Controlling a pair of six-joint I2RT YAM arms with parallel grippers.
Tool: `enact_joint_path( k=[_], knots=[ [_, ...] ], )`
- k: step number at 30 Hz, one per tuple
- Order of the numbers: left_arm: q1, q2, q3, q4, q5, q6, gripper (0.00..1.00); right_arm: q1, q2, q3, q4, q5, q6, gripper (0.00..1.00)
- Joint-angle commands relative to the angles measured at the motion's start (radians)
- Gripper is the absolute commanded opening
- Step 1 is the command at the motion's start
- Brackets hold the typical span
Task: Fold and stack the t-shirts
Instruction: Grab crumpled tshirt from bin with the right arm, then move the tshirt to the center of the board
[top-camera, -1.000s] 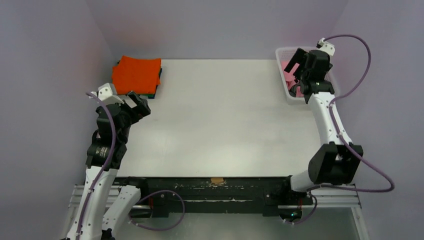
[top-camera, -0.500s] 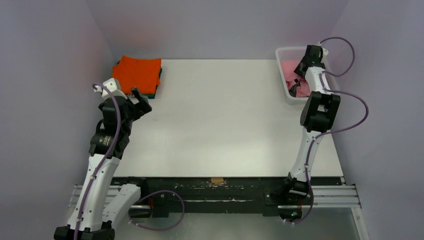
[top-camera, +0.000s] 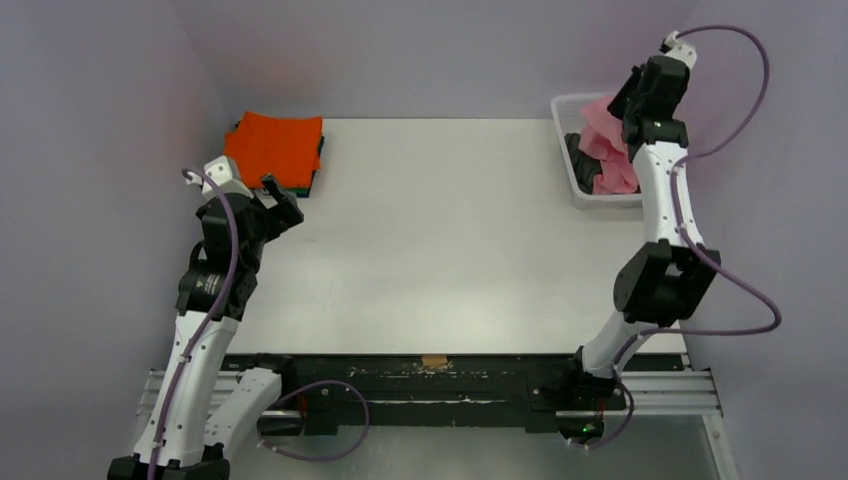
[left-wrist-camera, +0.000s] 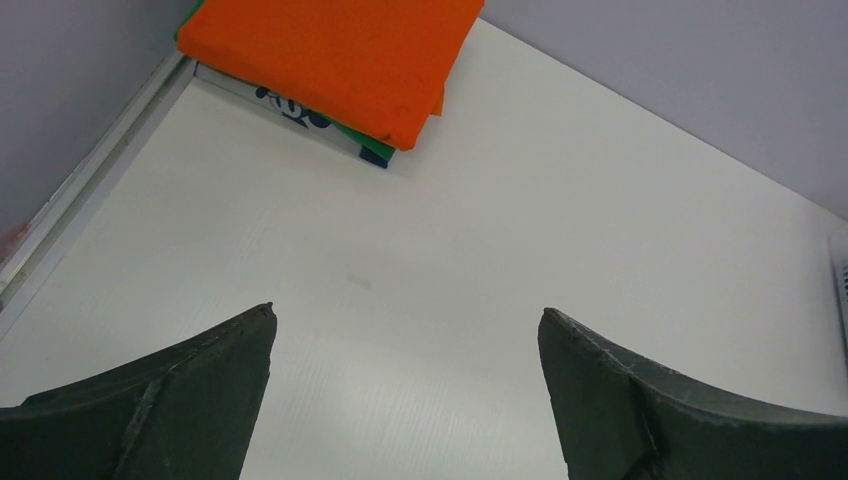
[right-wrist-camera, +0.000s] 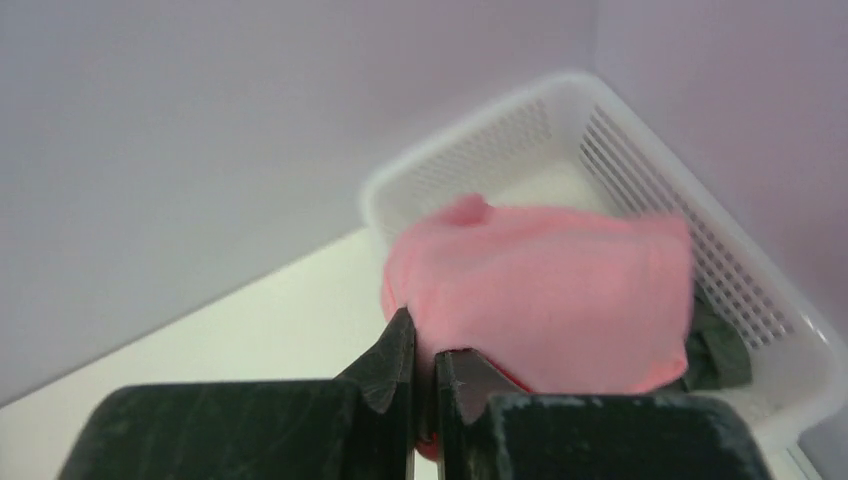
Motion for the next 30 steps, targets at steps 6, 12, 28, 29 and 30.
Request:
enact_joint_path(
  k=[6, 12, 28, 29, 30],
  knots=[
    [-0.002, -0.033, -0.006, 0.038, 0.081, -0.047, 1.00, 0.204, -0.336, 0.052, 0.106, -0.542, -0.016, 0.00],
    [-0.002, -0.061, -0.025, 0.034, 0.113, -0.080, 1.00, 0.363, -0.353, 0.124, 0.150, -0.840, 0.053, 0.00],
    [-0.002, -0.109, -0.055, -0.067, 0.121, -0.161, 1.00, 0.608, -0.188, 0.302, 0.314, -1.019, 0.221, 0.00],
    [-0.002, -0.114, -0.062, -0.081, 0.115, -0.172, 1.00, 0.607, -0.221, 0.234, 0.285, -0.981, 0.180, 0.00],
    [-0.002, -0.118, -0.068, -0.096, 0.111, -0.184, 1.00, 0.604, -0.263, 0.151, 0.244, -0.914, 0.131, 0.00]
  ],
)
